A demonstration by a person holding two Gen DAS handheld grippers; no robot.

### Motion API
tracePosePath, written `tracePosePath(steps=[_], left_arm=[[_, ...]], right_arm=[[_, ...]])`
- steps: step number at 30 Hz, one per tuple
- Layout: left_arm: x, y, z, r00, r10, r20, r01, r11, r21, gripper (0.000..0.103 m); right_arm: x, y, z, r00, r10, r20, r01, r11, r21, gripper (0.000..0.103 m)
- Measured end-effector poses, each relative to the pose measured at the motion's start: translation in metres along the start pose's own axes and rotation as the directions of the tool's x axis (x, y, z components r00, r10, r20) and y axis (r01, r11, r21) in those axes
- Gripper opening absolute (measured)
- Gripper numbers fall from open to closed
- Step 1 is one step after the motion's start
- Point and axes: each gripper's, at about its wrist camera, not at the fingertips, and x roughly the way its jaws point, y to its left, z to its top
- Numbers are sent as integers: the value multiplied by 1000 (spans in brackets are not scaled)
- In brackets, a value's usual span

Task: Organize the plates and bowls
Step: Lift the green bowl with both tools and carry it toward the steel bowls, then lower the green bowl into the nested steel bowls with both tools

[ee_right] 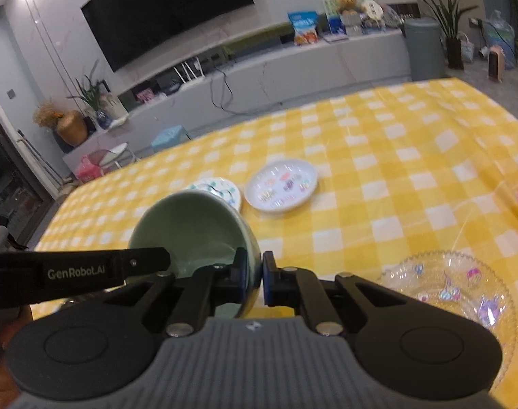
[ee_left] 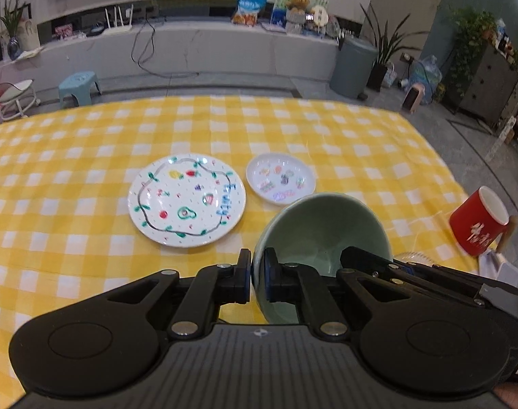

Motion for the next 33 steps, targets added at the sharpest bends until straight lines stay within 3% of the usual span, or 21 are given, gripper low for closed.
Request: tracePosePath(steps=[13, 23, 33], left_arm=[[-57, -11, 0, 997, 9, 76, -5, 999, -51, 7], [-103, 6, -29, 992, 73, 104, -63, 993, -100, 7], [-110, 39, -53, 996, 83, 30, -77, 984, -162, 7]], right_arm=[[-56, 16, 9, 996, 46, 77, -48, 999, 21, 6], [-75, 46, 1, 987, 157, 25, -156, 987, -29, 6], [-65, 78, -24, 977, 193, -91, -202, 973, -111, 7]])
